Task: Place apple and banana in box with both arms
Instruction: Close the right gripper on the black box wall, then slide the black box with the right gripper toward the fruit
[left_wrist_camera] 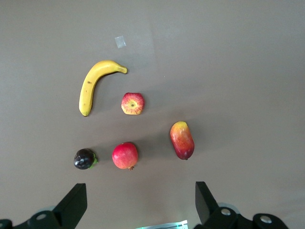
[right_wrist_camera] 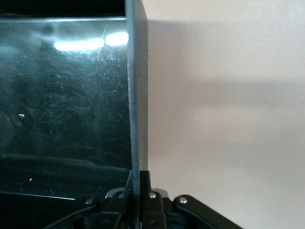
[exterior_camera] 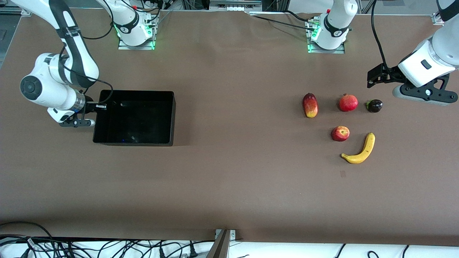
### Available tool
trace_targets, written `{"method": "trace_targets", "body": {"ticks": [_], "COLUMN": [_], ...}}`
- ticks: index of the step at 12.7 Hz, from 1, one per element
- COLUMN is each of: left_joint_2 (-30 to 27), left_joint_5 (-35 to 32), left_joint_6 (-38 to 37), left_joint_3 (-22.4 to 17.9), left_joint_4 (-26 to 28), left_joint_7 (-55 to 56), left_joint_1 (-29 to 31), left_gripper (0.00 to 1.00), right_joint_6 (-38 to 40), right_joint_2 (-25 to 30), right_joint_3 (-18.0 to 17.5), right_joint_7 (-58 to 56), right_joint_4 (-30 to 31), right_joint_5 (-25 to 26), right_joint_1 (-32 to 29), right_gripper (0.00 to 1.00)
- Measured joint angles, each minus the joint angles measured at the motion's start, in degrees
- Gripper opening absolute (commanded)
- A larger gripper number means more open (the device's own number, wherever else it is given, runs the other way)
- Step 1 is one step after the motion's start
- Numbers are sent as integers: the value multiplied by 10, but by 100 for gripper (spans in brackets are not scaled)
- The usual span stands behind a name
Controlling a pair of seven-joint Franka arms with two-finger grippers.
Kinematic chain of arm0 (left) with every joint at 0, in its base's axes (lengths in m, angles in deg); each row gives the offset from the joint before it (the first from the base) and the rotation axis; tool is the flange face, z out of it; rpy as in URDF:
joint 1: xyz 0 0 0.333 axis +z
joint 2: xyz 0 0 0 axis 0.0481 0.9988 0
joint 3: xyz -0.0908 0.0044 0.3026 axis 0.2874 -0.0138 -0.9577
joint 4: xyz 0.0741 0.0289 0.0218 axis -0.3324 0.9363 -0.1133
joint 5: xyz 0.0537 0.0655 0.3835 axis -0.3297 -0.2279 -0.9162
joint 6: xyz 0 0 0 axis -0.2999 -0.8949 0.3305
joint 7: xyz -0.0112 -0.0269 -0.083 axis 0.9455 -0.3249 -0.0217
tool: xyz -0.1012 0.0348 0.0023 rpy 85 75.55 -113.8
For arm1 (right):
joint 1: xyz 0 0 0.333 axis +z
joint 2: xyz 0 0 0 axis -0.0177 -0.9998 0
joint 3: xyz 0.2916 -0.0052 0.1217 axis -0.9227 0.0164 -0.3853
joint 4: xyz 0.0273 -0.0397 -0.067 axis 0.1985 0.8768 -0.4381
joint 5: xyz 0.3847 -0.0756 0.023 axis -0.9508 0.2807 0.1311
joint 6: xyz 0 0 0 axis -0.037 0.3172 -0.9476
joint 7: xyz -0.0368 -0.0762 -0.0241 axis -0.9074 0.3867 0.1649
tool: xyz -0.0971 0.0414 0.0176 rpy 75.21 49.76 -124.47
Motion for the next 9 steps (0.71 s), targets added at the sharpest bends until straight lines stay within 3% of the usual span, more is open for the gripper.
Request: {"method": "trace_targets", "body": {"ticks": [3, 9], "left_joint_2": [0, 0], "left_joint_5": [0, 0], "left_joint_6": [0, 0], "left_joint_3": [0, 0], "left_joint_4": [0, 0], "left_joint_7": [0, 0], "left_joint_1": [0, 1], "left_gripper": [100, 100], "right_joint_6": [133, 163], "right_joint_2": [0, -31], "right_joint_3": [-4, -16], "right_joint_7": [10, 233], "right_joint_4": [-118, -232], "right_joint_5": [-4, -53], "right_joint_1": [58, 262], "right_gripper": [0, 0]}}
